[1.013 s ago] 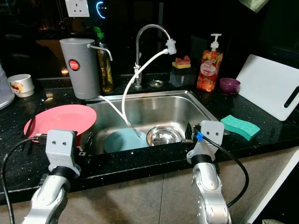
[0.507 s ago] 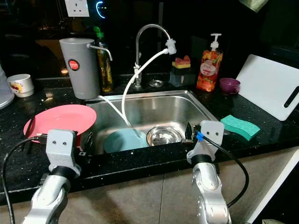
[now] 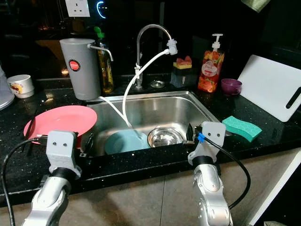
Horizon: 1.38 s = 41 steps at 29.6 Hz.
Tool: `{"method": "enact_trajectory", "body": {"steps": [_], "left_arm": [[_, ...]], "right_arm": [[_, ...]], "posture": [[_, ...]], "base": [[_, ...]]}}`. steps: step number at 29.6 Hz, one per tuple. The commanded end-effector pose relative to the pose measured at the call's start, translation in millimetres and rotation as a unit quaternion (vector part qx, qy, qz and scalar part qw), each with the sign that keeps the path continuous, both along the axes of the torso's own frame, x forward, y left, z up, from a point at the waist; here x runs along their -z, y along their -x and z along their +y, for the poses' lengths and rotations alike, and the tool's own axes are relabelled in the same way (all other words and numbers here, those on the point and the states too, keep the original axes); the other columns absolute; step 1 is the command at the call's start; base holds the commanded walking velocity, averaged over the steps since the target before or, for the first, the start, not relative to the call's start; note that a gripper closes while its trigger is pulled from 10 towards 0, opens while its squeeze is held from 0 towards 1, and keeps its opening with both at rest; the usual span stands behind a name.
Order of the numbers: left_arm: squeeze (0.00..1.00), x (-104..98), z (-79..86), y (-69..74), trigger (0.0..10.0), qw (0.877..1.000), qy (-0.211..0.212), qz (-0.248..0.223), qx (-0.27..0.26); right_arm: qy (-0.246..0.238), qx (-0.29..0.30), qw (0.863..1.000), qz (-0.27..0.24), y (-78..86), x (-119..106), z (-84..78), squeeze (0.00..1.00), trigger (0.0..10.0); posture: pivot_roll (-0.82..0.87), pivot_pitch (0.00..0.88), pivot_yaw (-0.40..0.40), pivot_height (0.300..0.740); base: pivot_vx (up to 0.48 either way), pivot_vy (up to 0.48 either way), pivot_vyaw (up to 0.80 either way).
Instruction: Kitchen organization
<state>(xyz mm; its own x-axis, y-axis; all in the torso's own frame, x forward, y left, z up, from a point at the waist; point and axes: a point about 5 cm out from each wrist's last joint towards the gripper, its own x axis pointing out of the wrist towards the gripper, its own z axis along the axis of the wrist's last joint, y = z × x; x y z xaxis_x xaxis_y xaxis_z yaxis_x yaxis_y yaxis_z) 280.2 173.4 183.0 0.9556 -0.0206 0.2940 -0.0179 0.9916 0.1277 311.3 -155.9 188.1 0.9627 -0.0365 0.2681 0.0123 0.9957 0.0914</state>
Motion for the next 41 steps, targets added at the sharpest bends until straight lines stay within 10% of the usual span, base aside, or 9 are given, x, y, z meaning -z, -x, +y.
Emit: {"method": "enact_trajectory", "body": {"steps": [1,41], "left_arm": [[0.0,2.8,-0.7,-0.6,10.0,1.0,-0.006,0.005,0.002],[0.0,2.1,-0.7,-0.6,10.0,1.0,-0.006,0.004,0.002]], "right_arm": [[-0.001,0.0,1.0,0.001,0.5,1.4,-0.6,0.0,10.0],[-0.003,0.003,1.0,0.001,1.8,0.7,-1.0,0.0,10.0]], "posture": [[0.1,0.035,-0.035,0.74],[0.1,0.049,-0.038,0.74]], "base": [[0.0,0.0,0.0],[0.0,0.0,0.0]]}}
